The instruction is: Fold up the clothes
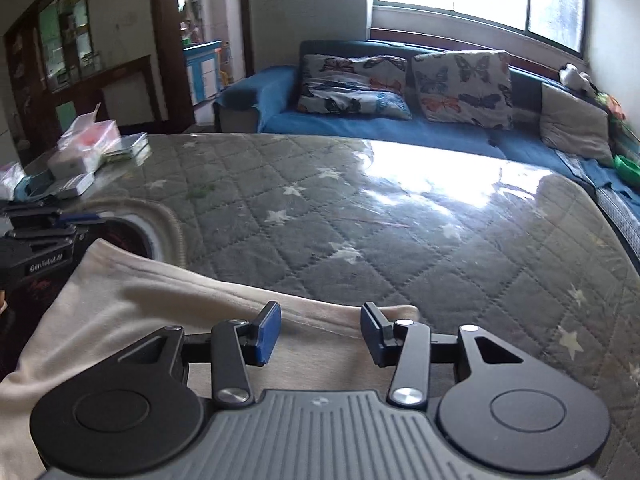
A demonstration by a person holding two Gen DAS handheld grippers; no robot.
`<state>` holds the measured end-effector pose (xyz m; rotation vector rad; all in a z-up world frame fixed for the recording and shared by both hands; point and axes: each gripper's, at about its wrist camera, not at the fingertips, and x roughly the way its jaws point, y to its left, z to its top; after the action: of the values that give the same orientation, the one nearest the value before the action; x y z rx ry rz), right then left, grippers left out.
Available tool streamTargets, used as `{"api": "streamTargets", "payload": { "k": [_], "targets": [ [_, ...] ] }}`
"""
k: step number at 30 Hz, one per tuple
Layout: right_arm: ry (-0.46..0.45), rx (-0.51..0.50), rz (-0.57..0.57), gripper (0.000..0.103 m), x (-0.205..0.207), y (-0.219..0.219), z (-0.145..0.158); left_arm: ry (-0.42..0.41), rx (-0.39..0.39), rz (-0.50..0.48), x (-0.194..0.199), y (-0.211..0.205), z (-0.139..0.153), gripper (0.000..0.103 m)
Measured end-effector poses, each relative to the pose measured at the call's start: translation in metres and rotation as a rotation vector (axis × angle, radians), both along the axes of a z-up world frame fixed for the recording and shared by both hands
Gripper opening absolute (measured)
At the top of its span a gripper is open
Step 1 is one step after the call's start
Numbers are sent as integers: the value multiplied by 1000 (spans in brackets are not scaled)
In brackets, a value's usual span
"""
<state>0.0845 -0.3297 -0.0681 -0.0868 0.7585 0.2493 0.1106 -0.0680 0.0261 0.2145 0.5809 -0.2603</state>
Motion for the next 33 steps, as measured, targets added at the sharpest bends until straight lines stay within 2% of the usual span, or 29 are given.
{"api": "streamTargets", "payload": {
  "k": [4, 7, 12, 16, 19, 21, 26, 29, 33],
  "targets": [
    [-4, -26, 43, 45, 3, 18, -1, 61, -77, -140, -9, -30, 8, 12],
    [-7, -46, 76, 47, 5, 31, -2, 117, -72, -207, -7, -49, -3, 12],
    [15, -36, 117, 47, -10, 24, 8, 92, -2, -198, -7, -55, -17, 15],
    [46, -60, 189, 48, -53, 17, 13, 78, 8, -155, -11, -48, -11, 18],
    [46, -73, 247, 48, -86, 18, 13, 60, -28, -173, -38, -46, 1, 20],
    [42, -89, 290, 49, -110, 19, 13, 48, -35, -209, -64, -52, 7, 26],
    [11, -156, 388, 52, -173, 24, 13, 74, -29, -307, -130, -65, 3, 29],
    [2, -174, 384, 53, -199, 19, 12, 73, 1, -343, -164, -72, -5, 29],
    [0, -136, 317, 53, -223, -3, 12, 15, 54, -350, -201, -77, -13, 37]
  ]
}}
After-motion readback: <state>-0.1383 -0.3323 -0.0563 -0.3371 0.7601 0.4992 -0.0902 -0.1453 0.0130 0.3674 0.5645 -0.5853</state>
